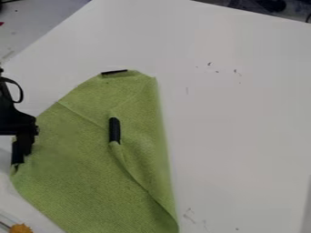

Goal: Fold the cloth from right to left

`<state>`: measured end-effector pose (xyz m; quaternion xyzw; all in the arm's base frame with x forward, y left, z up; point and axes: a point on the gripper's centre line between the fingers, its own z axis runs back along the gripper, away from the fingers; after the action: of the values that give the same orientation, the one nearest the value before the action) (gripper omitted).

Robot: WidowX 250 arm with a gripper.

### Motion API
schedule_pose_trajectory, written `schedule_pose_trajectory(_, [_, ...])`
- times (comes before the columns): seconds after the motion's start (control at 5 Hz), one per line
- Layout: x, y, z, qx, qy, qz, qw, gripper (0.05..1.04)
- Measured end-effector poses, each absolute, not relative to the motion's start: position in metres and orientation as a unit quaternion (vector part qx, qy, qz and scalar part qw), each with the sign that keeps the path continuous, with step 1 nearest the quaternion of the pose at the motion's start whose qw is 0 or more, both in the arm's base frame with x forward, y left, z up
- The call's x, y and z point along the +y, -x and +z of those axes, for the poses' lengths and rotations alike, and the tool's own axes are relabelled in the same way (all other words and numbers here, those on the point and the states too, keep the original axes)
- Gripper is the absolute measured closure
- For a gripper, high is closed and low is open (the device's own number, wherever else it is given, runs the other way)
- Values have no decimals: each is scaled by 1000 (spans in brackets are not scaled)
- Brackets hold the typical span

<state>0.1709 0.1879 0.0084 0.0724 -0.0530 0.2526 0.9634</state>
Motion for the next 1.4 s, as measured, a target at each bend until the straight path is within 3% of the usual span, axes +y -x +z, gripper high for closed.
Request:
schedule_pose_trajectory(0.2, [189, -171, 7, -52, -74, 249, 964, 131])
schedule_pose_trajectory(0.6, [182, -178, 6, -49, -79, 234, 968, 676])
schedule_pose_trajectory(0.8, [178, -176, 8, -48, -86, 236, 967, 893])
schedule_pose_trajectory(1.0, [173, -179, 19, -51, -101, 234, 966, 998])
schedule_pose_trajectory(1.4, [136, -209, 50, -51, -143, 212, 965, 1016])
